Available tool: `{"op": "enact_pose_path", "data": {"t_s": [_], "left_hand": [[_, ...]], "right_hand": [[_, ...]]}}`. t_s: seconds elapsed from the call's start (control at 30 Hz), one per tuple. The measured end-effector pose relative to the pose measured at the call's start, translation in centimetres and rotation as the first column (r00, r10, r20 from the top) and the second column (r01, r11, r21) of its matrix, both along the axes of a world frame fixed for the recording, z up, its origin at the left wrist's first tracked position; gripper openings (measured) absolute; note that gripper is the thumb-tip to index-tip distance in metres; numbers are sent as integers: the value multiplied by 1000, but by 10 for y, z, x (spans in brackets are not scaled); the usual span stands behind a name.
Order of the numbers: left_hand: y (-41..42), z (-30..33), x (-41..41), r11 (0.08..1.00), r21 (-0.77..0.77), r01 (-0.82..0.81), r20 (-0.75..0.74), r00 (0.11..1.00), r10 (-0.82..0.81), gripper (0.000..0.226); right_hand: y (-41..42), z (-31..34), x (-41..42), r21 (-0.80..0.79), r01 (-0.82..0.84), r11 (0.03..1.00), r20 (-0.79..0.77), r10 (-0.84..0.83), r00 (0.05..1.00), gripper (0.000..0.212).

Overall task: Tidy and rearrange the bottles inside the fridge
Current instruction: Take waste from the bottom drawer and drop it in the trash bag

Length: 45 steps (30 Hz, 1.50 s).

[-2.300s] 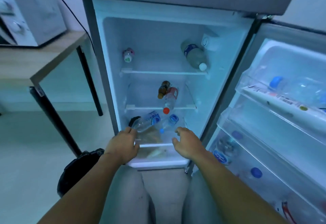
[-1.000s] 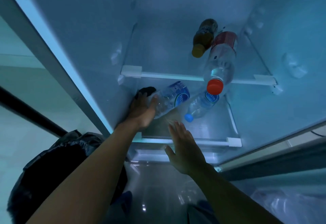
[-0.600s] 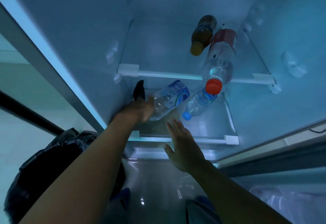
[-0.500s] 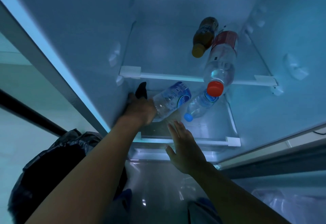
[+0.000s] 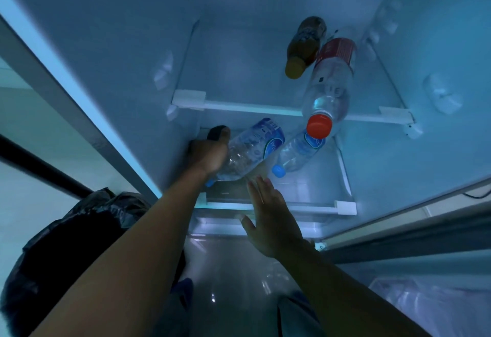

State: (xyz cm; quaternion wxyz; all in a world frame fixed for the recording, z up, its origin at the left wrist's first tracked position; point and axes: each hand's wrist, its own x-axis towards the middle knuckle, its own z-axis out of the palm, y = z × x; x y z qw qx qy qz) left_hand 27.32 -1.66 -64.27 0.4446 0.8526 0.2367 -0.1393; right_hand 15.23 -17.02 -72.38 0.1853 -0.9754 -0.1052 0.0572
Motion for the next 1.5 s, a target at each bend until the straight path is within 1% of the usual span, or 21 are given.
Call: {"op": "enact_pose_path", "data": {"t_s": [0.03, 0.13, 0.27, 0.33, 0.4, 0.5, 0.53, 0.63, 0.7, 0.77, 0.83, 0.9, 0.97, 1.03, 1.1, 1.17, 1.23, 1.3, 1.4, 1.43, 1.5], "left_hand": [[-5, 1, -3, 999, -7, -33, 17, 999, 34, 85], [-18, 9, -12, 1000, 13, 14, 88, 996, -15, 62], [-9, 12, -11, 997, 7, 73, 62, 995, -73, 57], [2, 10, -12, 999, 12, 48, 54, 997, -48, 54], [11, 10, -25, 999, 16, 43, 125, 991, -45, 45], [20, 11, -51, 977, 98, 187, 276, 939, -207, 18], [23, 12, -58, 965, 133, 228, 312, 914, -259, 16], [35, 14, -77, 930, 231, 286, 383, 852, -357, 22], [41, 19, -92, 909, 251, 332, 412, 813, -410, 24], [47, 27, -110, 891, 250, 380, 408, 793, -453, 27], [58, 35, -126, 875, 236, 423, 359, 798, -483, 34], [71, 37, -139, 848, 216, 483, 274, 804, -528, 40], [88, 36, -146, 825, 178, 536, 206, 800, -564, 38], [106, 32, -154, 833, 86, 546, 172, 816, -552, 29], [125, 23, -161, 854, 37, 520, 143, 843, -519, 22], [144, 16, -169, 899, 55, 435, 104, 893, -438, 15], [164, 6, -175, 944, 95, 315, 65, 945, -321, 9], [181, -5, -179, 964, 173, 202, 14, 978, -208, 13], [195, -21, -185, 958, 279, 69, -81, 996, -48, 30], [197, -25, -187, 954, 295, 51, -113, 993, -18, 34], [196, -36, -189, 955, 292, 61, -179, 984, -8, 40]], "right_hand": [[1, 1, 0, 1, 3, 1000, 4, -3, 1000, 76], [2, 1, 0, 9, 5, 1000, 10, -5, 1000, 78], [0, 0, 1, 22, 7, 1000, 6, -7, 1000, 80], [-1, 1, 0, 15, -1, 1000, 7, 1, 1000, 81], [0, 3, -1, 10, 4, 1000, 13, -4, 1000, 82], [3, 4, -2, 3, 23, 1000, 10, -23, 1000, 85], [4, 6, -2, -4, 26, 1000, 7, -26, 1000, 86], [8, 9, -2, -24, 34, 999, -21, -35, 999, 86], [10, 13, -3, -29, 45, 999, -46, -46, 998, 85], [11, 14, -4, -42, 44, 998, -67, -47, 997, 84], [11, 15, -5, -54, 44, 998, -81, -48, 996, 83], [11, 15, -7, -57, 55, 997, -92, -60, 994, 83], [13, 16, -8, -82, 60, 995, -90, -67, 994, 82], [15, 16, -9, -101, 64, 993, -86, -73, 994, 83], [18, 15, -11, -108, 80, 991, -82, -89, 993, 84], [21, 14, -14, -114, 100, 988, -80, -109, 991, 83], [24, 11, -16, -138, 113, 984, -86, -126, 988, 83], [26, 8, -18, -169, 114, 979, -75, -128, 989, 84], [29, 7, -22, -192, 118, 974, -75, -134, 988, 85], [30, 7, -23, -196, 121, 973, -78, -138, 987, 85], [31, 8, -23, -204, 122, 971, -85, -142, 986, 83]]}}
